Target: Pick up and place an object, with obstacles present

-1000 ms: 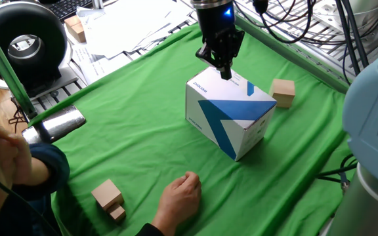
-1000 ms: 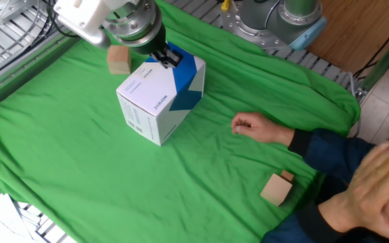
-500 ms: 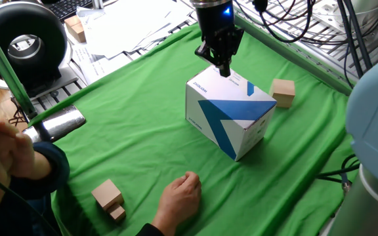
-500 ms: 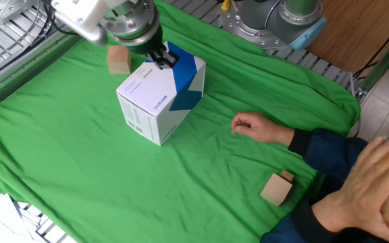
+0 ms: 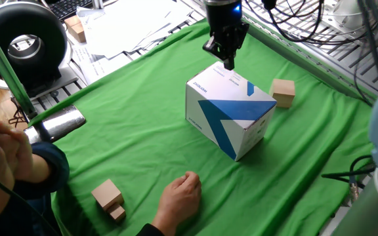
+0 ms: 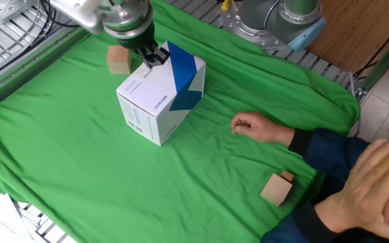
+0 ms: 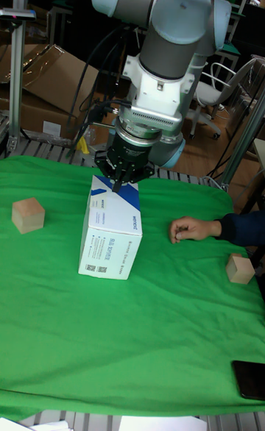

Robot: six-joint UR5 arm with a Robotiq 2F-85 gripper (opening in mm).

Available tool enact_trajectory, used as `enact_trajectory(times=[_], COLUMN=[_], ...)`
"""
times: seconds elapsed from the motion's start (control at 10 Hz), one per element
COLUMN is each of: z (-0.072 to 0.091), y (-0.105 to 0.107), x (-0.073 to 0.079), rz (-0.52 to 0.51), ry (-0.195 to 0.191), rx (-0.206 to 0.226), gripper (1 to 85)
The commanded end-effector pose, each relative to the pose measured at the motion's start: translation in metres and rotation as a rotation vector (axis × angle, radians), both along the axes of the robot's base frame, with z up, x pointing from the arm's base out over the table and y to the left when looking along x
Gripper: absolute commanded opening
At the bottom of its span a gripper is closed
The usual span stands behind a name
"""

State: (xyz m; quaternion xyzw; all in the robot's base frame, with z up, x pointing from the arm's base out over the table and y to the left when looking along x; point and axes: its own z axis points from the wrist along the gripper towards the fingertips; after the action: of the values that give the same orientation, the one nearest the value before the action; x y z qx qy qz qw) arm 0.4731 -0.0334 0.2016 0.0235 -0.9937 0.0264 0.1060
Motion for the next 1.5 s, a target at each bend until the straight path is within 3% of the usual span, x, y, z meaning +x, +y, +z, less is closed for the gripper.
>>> enact_trajectory(times=[0.0,0.5,0.8,0.9,1.1,1.3,1.4], z=[-0.002,0.006,0.005,0.005,0.005,0.007,0.007], y=[-0.009,-0.001,0.005,0.009,0.002,-0.015,-0.016], x=[0.011,0.032,0.043,0.044,0.044,0.044,0.044], rz=[0.051,0.094,0.121,0.076,0.022,0.011,0.013], ry=[-0.068,-0.116,-0.154,-0.164,-0.167,-0.169,-0.168], rx=[-0.007,-0.012,0.011,0.021,-0.015,-0.083,-0.085], gripper=[1.3,1.3,1.3,1.3,1.3,1.3,1.3])
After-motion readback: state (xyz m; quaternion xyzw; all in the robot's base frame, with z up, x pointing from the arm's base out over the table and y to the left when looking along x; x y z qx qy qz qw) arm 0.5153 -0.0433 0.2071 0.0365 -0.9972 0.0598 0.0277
